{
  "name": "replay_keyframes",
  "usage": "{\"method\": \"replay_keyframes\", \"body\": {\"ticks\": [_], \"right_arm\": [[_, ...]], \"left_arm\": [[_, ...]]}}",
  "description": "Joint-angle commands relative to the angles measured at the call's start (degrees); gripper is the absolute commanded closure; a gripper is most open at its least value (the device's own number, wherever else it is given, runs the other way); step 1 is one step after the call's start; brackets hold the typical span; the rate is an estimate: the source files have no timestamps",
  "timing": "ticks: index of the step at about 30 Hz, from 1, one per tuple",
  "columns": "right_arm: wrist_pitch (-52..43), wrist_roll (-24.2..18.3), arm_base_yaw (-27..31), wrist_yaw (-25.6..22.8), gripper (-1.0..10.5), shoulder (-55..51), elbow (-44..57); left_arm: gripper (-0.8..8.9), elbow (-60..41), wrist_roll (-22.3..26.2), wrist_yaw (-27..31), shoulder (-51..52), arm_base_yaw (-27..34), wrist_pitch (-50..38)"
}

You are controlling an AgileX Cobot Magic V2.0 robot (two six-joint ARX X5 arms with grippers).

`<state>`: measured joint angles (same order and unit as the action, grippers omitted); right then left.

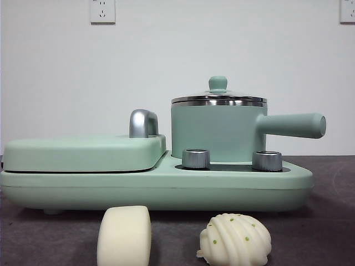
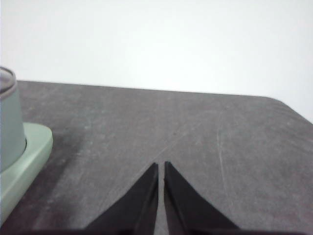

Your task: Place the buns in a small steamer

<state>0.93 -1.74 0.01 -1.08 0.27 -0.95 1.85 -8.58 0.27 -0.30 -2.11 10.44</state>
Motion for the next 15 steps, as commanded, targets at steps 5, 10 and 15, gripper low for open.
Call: {"method": "replay_keyframes", "body": {"ticks": [5,10,15], "right_arm": [[-2.08,7.13,-0.15,0.2,9.3,-0.07,0.24],[-2.16,14.88,-0.15,1.79,9.3,-0.07,0.2],[-1.07,20.92,-0.15,10.58,9.3,0.02,-1.38]], "left_arm": [[7.96,-1.07,-4.7,-0.33,0.11,-0.17,-2.86],[7.96,-0.81,-4.98,-2.08,0.0,-1.09,-2.64],[7.96,1.97,-7.06,-3.1,-2.08,-2.93,-2.34]]}}
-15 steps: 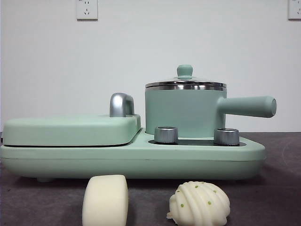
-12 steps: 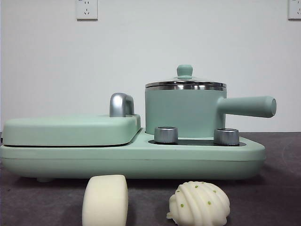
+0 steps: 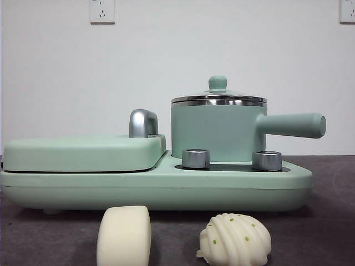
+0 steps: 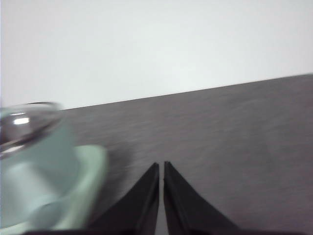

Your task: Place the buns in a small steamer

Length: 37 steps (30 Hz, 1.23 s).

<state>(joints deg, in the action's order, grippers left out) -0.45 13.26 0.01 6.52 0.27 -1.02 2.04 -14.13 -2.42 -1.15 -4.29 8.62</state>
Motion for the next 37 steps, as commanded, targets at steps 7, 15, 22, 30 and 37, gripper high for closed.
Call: {"method": "replay_keyframes", "body": {"ticks": [7,15,22,30,37], "right_arm": [[12.55,9.25,-0.37,4.72,9.3,3.43,-12.55],[21.4,6.93,-0.37,13.7,9.3,12.7,-28.65],[31.76,-2.89,-0.37,24.81,9.3,23.5,-42.27],[39.26,-13.57,-0.37,34.29,9.3,32.2,-51.19],[39.23,-13.68,-0.37,34.49,9.3,33.79,-51.3]], "left_arm": [[7.96,10.75,-3.48,-1.11,-11.74,-4.33,-0.48],[7.96,26.01,-3.08,-10.47,-28.57,-7.37,0.2],[7.96,41.62,-0.02,-21.81,-42.99,-9.29,5.53],[7.95,54.53,5.7,-30.08,-51.89,-11.76,15.19],[7.76,56.52,7.65,-30.99,-52.57,-12.7,17.46]]}}
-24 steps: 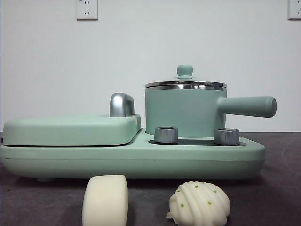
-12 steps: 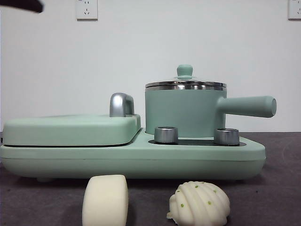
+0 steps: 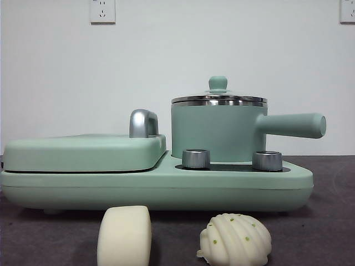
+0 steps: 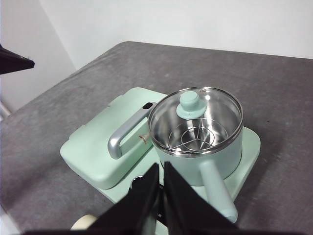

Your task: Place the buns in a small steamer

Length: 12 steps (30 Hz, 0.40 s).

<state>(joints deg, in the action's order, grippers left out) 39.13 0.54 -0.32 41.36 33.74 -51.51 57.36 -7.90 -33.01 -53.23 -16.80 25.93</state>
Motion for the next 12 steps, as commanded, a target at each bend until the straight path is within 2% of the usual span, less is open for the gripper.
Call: {"method": "replay_keyframes", "body": {"ticks": [1,4,6,8,9,12], "right_arm": [[-0.33,-0.98,-0.04,-0.5,9.1,0.33,-0.81],[-0.33,-0.98,-0.04,-0.98,7.6,0.33,-0.81],[-0.33,-0.98,-0.04,-0.98,6.0,0.33,-0.81],[-0.33,-0.98,-0.04,-0.98,5.1,0.33,-0.81],[-0.33,-0.98,-0.04,-0.94,4.9,0.31,-0.81],[-0.31,-0.98,-0.04,-0.87,4.9,0.26,-0.81]], "left_arm": [[7.72,1.2,1.44,-0.39,-0.55,-0.2,0.35],[6.49,1.2,1.42,-0.37,-0.81,-0.2,0.55],[4.82,1.2,1.42,-0.37,-1.2,-0.2,0.28],[3.41,1.2,1.42,-0.37,-1.49,-0.2,0.17],[3.03,1.2,1.42,-0.37,-1.6,-0.2,0.17],[3.03,1.2,1.18,-0.37,-1.79,-0.2,-0.09]]}}
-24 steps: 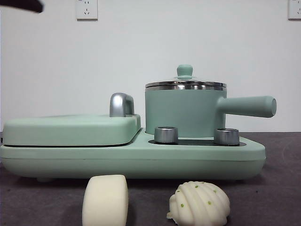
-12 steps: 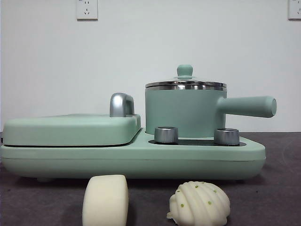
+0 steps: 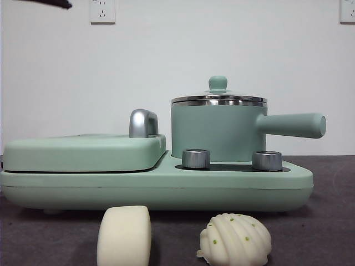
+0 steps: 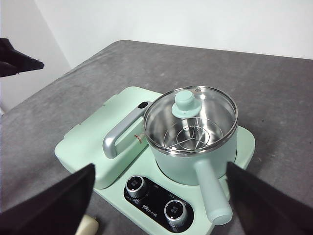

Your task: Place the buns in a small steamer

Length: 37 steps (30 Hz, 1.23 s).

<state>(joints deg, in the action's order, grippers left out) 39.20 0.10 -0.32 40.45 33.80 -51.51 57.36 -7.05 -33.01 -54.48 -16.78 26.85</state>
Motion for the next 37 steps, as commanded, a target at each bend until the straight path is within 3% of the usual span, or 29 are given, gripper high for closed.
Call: {"method": "replay_keyframes", "body": {"ticks": [1,7,14,25,37], "right_arm": [[-0.37,-0.55,-0.04,0.02,4.9,0.2,-0.81],[-0.37,-0.52,-0.04,0.02,4.9,0.2,-0.81],[-0.39,0.37,-0.04,0.02,4.9,0.2,-0.81],[-0.39,1.01,-0.04,0.02,4.9,0.22,-0.81],[-0.37,1.01,-0.04,0.0,4.9,0.35,-0.81]], "left_arm": [[3.1,1.2,0.33,-0.37,-0.61,-0.22,-1.14],[3.15,1.36,-2.91,-0.37,-2.45,-0.22,-4.26],[3.15,8.55,-2.38,-0.39,-11.72,-0.46,1.05],[3.18,36.11,4.96,0.74,-36.68,-3.93,18.56],[3.21,66.71,9.01,11.1,-58.82,-10.86,35.95]]}}
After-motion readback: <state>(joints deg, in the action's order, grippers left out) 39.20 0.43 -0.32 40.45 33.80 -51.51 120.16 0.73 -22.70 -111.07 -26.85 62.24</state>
